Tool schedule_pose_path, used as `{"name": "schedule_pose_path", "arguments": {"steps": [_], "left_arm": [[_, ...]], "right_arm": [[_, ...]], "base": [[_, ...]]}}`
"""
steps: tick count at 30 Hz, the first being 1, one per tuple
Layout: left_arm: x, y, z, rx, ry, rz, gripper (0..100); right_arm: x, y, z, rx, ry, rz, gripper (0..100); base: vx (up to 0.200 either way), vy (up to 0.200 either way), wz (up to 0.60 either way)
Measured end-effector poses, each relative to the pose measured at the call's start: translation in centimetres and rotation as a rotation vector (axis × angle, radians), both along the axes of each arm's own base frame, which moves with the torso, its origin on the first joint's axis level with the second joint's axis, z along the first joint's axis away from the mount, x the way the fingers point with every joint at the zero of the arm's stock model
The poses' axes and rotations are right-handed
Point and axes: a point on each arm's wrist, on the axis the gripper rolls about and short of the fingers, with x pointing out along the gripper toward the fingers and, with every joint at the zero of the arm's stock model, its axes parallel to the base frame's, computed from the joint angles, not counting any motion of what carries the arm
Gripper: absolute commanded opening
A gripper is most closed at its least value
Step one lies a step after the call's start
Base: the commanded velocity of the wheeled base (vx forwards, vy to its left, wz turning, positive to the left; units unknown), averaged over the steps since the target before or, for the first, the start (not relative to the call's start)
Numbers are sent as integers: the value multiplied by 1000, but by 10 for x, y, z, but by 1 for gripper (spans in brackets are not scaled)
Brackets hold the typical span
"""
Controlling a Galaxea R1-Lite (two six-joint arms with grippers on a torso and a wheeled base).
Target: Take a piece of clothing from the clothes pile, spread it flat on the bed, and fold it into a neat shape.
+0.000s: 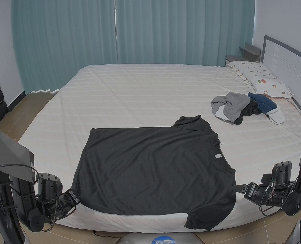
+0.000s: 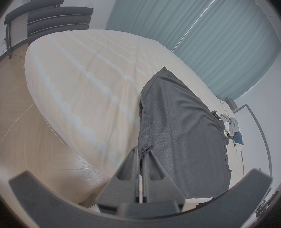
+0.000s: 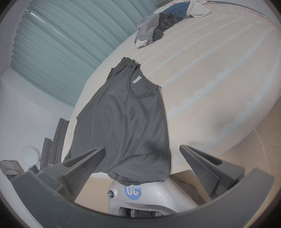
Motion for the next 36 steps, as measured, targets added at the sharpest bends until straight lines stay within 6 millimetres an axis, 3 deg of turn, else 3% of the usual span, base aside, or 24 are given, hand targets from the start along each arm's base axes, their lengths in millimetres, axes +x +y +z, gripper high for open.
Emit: {"name": "schedule_pose_path", "arguments": {"steps": [12, 13, 23, 36], "left_arm": [[0, -2, 2, -26, -9, -29, 0], [0, -2, 3, -27, -12, -29, 0], [0, -2, 4, -27, -17, -29, 0], [1, -2, 4, -26, -21, -30, 0]], "right_arm": [[16, 1, -27, -11, -29, -16, 100], [18, 1, -29, -13, -25, -17, 0], [33, 2, -39, -33, -42, -38, 0], [67, -2, -33, -36, -182, -60, 0]], "base": [[0, 0, 0], [0, 0, 0], [0, 0, 0], [0, 0, 0]]}}
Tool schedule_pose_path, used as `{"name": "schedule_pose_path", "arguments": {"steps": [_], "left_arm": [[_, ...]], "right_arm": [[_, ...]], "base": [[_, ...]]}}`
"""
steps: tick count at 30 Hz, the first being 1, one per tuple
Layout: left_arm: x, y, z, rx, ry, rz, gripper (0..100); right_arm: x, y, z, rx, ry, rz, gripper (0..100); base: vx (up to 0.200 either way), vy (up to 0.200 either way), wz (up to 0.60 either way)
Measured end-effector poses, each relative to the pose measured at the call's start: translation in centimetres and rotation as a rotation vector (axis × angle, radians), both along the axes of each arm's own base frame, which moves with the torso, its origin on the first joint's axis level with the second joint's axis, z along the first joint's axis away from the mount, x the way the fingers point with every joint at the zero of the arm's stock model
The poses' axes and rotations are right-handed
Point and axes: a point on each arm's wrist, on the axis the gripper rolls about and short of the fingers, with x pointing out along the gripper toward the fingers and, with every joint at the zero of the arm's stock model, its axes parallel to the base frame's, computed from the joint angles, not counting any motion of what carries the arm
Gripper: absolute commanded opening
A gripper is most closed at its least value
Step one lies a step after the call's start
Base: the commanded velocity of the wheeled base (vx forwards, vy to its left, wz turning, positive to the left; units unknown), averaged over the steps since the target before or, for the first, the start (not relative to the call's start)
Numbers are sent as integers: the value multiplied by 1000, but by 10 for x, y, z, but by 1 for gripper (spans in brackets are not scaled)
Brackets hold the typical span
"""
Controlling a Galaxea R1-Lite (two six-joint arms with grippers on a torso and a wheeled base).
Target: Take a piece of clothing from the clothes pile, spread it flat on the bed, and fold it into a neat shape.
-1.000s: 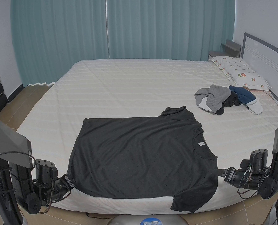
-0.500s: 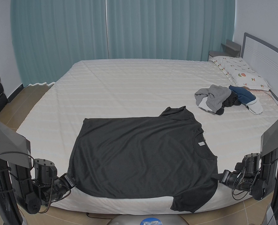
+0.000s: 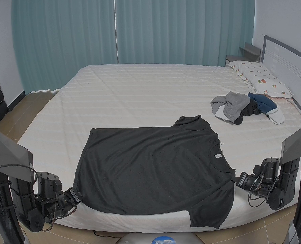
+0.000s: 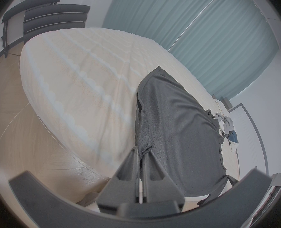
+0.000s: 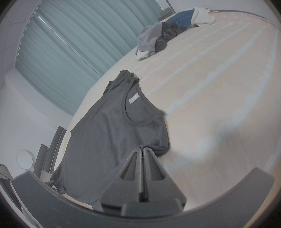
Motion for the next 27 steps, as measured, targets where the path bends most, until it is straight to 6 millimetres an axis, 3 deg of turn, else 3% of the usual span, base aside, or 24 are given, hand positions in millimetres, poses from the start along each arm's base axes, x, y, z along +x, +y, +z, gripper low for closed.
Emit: {"name": "schedule_pose_path", "arguments": {"steps": [12, 13, 21, 27], "left_arm": [[0, 0, 2, -6, -8, 0, 0], [0, 0, 2, -6, -9, 1, 0], [0, 0, 3, -8, -14, 0, 0], [0, 0, 3, -8, -14, 0, 0]], "right_arm": [[37, 2, 3, -3, -61, 0, 0], [40, 2, 4, -2, -69, 1, 100], [41, 0, -1, 0, -63, -4, 100], [14, -3, -4, -20, -25, 58, 100]], "base": [[0, 0, 0], [0, 0, 0], [0, 0, 0], [0, 0, 0]]}}
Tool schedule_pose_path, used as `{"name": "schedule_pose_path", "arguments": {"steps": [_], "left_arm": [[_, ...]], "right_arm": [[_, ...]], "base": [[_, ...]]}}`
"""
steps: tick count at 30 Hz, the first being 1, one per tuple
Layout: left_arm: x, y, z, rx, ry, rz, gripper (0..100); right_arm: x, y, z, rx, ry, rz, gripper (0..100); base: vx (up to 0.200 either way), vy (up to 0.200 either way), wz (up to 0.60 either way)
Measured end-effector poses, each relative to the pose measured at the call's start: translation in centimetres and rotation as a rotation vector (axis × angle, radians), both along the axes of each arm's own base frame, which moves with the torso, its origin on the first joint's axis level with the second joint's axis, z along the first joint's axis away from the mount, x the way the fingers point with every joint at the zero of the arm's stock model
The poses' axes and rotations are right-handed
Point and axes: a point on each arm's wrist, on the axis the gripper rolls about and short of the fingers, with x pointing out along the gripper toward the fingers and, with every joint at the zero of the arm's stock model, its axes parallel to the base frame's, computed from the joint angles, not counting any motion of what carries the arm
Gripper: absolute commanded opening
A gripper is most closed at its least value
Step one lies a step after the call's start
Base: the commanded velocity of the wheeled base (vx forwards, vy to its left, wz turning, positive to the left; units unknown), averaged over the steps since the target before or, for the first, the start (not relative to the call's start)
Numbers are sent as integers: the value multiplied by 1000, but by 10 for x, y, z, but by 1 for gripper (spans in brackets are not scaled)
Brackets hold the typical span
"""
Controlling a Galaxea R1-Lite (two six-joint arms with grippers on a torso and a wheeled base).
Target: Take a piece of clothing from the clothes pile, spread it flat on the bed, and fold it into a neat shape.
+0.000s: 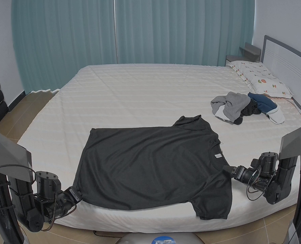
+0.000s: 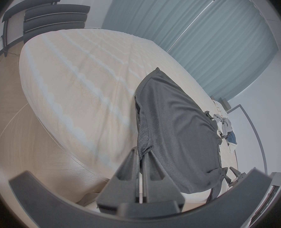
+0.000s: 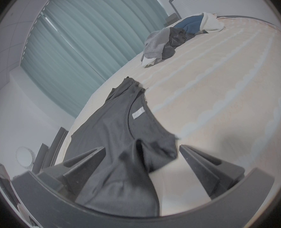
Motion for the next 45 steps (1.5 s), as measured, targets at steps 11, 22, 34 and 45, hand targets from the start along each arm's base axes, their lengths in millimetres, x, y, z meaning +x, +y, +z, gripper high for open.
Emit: {"name": "schedule_pose_path", "arguments": {"steps": [11, 22, 34, 45], "left_arm": [[0, 0, 0, 0, -1, 0, 0], [0, 0, 0, 0, -1, 0, 0], [0, 0, 0, 1, -2, 1, 0], [0, 1, 3, 8, -9, -4, 0]], "right_arm": [[-50, 7, -1, -38, 110, 182, 100], [-48, 19, -10, -47, 125, 232, 0], [-59, 9, -7, -63, 158, 196, 0], [-72, -1, 5, -98, 160, 175, 0]], "base": [[0, 0, 0], [0, 0, 0], [0, 0, 0], [0, 0, 0]]}}
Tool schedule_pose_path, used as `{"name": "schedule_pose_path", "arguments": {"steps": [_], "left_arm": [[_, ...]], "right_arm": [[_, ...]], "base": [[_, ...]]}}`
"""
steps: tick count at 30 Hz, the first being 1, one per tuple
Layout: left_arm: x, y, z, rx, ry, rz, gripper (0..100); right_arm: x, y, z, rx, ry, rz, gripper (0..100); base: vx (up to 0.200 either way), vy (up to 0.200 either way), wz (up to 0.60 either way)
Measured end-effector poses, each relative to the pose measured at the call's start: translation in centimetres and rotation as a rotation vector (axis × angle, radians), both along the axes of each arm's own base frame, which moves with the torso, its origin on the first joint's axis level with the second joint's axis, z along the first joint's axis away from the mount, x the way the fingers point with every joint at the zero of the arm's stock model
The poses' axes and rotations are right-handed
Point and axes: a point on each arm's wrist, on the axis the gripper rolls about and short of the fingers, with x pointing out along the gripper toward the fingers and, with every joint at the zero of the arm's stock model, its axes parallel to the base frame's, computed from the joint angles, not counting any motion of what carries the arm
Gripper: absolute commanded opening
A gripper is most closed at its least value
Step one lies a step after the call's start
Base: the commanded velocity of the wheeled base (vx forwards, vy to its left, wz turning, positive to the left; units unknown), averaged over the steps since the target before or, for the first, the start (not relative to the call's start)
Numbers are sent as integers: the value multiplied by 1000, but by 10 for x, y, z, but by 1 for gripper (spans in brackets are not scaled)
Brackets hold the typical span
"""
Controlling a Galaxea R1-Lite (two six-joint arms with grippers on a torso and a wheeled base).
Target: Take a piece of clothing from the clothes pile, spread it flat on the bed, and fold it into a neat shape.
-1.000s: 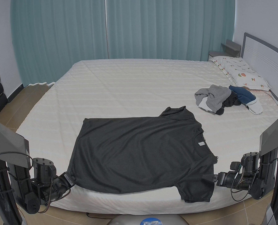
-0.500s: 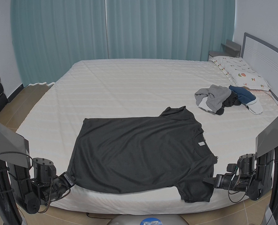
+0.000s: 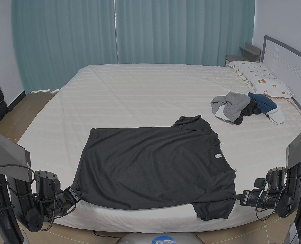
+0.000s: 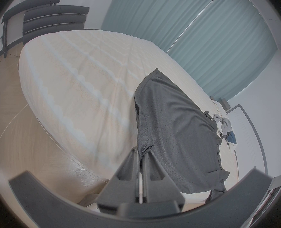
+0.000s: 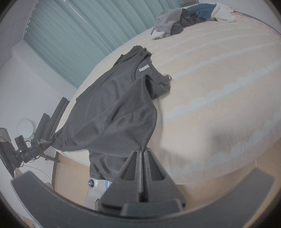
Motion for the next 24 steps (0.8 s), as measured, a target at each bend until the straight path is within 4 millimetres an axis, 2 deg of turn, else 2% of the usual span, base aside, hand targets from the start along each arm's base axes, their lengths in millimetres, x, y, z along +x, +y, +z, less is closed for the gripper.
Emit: {"name": "schedule_pose_path", "arguments": {"steps": [11, 17, 24], "left_arm": [[-5, 3, 2, 59, 33, -26, 0], [-16, 6, 1, 144, 126, -77, 0], [-20, 7, 5, 179, 139, -103, 0]], "right_arm": [[-26, -1, 14, -29, 182, -1, 0], [-36, -2, 26, -59, 206, -20, 0], [-42, -2, 30, -127, 226, -53, 0]], "base": [[0, 0, 0], [0, 0, 0], [0, 0, 0]]}}
